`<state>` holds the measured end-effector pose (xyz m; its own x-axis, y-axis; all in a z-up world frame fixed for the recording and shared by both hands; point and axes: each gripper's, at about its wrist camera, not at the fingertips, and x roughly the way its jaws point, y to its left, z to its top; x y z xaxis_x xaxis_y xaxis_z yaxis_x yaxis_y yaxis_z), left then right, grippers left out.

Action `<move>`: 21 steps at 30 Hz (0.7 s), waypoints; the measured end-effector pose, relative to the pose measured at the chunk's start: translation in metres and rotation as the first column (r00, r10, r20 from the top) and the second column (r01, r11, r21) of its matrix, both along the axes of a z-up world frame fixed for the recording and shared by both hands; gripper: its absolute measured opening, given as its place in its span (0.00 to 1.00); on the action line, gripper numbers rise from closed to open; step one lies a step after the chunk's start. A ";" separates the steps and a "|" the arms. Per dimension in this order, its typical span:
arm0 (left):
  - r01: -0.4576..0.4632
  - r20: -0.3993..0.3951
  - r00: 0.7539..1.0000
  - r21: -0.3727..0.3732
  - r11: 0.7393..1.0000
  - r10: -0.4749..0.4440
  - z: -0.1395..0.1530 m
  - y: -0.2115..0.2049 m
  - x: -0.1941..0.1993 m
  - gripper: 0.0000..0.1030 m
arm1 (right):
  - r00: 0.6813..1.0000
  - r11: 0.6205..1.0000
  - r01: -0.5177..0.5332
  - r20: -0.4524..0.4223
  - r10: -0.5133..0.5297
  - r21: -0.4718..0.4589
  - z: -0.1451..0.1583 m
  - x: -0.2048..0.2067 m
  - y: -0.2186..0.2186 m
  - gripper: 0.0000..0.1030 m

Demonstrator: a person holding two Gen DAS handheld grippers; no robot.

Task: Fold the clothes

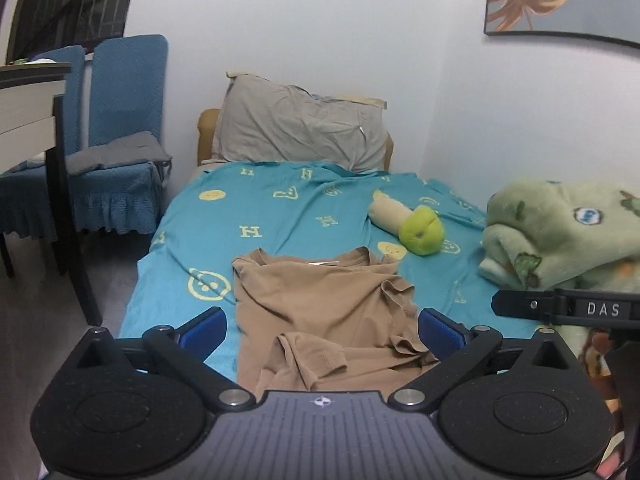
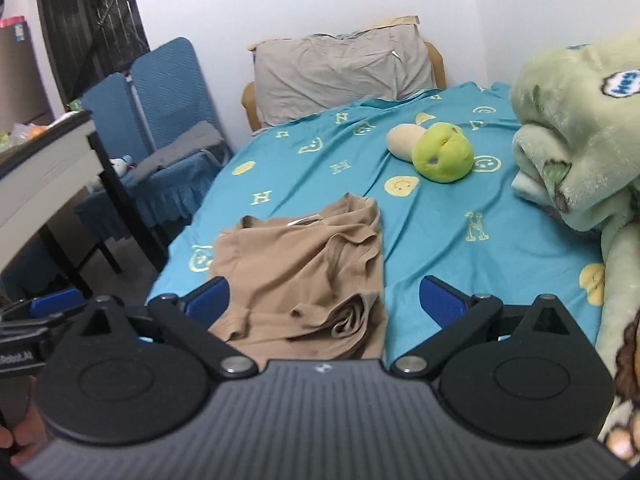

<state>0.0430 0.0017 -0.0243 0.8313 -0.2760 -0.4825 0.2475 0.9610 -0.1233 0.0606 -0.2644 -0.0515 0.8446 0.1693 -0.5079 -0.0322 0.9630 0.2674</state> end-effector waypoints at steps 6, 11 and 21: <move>-0.046 -0.051 0.998 -0.018 0.999 0.045 0.000 0.005 -0.029 1.00 | 1.000 1.000 -0.017 0.011 0.017 -0.023 0.003 -0.024 0.009 1.00; -0.090 -0.272 0.961 -0.125 0.988 0.053 -0.026 0.017 -0.029 1.00 | 1.000 1.000 -0.008 -0.014 0.008 -0.027 0.000 -0.028 0.012 1.00; -0.283 -0.627 0.779 -0.331 0.900 0.014 -0.093 0.048 0.000 0.95 | 0.996 0.999 0.036 -0.083 -0.037 -0.007 -0.012 -0.020 0.007 1.00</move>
<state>0.0430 0.0497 -0.1177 0.4553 -0.4467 -0.7702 -0.1485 0.8148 -0.5604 0.0405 -0.2570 -0.0637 0.8052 0.1364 -0.5771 0.0248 0.9646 0.2627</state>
